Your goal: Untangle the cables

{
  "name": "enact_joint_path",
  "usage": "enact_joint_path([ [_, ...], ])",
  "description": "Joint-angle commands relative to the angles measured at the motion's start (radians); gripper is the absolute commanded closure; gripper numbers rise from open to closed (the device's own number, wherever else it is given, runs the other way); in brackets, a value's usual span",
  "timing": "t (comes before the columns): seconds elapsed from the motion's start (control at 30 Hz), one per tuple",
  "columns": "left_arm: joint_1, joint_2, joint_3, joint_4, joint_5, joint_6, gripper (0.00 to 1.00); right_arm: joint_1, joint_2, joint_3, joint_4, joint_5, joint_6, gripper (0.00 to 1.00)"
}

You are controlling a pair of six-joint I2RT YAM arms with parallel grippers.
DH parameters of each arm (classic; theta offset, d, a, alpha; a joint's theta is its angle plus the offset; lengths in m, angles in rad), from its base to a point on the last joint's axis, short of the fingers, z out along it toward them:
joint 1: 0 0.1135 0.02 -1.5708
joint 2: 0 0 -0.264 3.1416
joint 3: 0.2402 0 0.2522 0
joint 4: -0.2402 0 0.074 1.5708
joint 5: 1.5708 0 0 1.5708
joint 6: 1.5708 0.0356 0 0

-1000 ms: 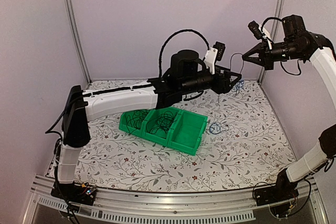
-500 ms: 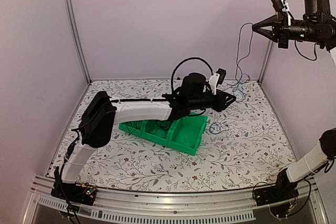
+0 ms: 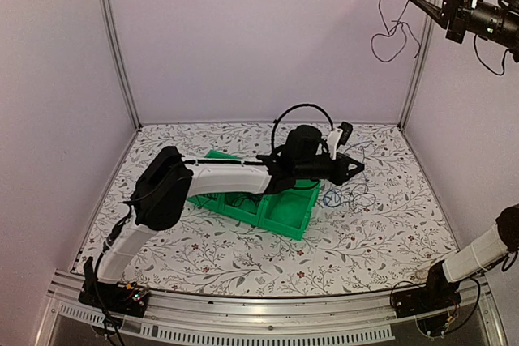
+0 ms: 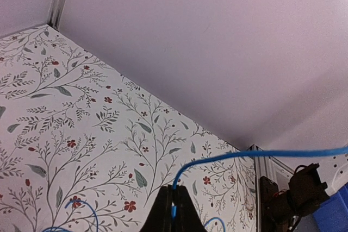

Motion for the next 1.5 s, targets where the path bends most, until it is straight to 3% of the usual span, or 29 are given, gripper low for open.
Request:
enact_joint_path([
  [0.0, -0.02, 0.061, 0.087, -0.058, 0.042, 0.027, 0.89, 0.001, -0.023, 0.019, 0.123, 0.039, 0.063, 1.0],
  [0.27, -0.019, -0.039, -0.014, -0.02, -0.013, 0.049, 0.41, 0.002, -0.021, -0.032, 0.195, 0.025, 0.085, 1.0],
  [0.4, -0.019, -0.144, -0.091, 0.033, -0.023, 0.063, 0.3, 0.001, -0.044, -0.147, 0.219, 0.011, 0.082, 1.0],
  [0.77, -0.01, -0.513, -0.375, 0.067, -0.193, 0.131, 0.3, 0.001, -0.159, -0.595, 0.216, 0.044, -0.09, 1.0],
  [0.93, -0.008, -0.572, -0.364, -0.025, -0.243, 0.18, 0.29, 0.003, -0.171, -0.706, 0.179, 0.02, -0.165, 1.0],
  [1.2, 0.018, -0.569, -0.328, -0.056, -0.269, 0.073, 0.27, 0.088, -0.163, -0.754, 0.086, 0.016, -0.296, 1.0],
  [1.3, 0.019, -0.553, -0.308, -0.065, -0.25, 0.077, 0.36, 0.123, -0.159, -0.755, 0.072, 0.033, -0.313, 1.0],
  [1.47, 0.027, -0.546, -0.316, -0.04, -0.191, 0.08, 0.59, 0.142, -0.154, -0.752, 0.073, 0.045, -0.316, 1.0],
])
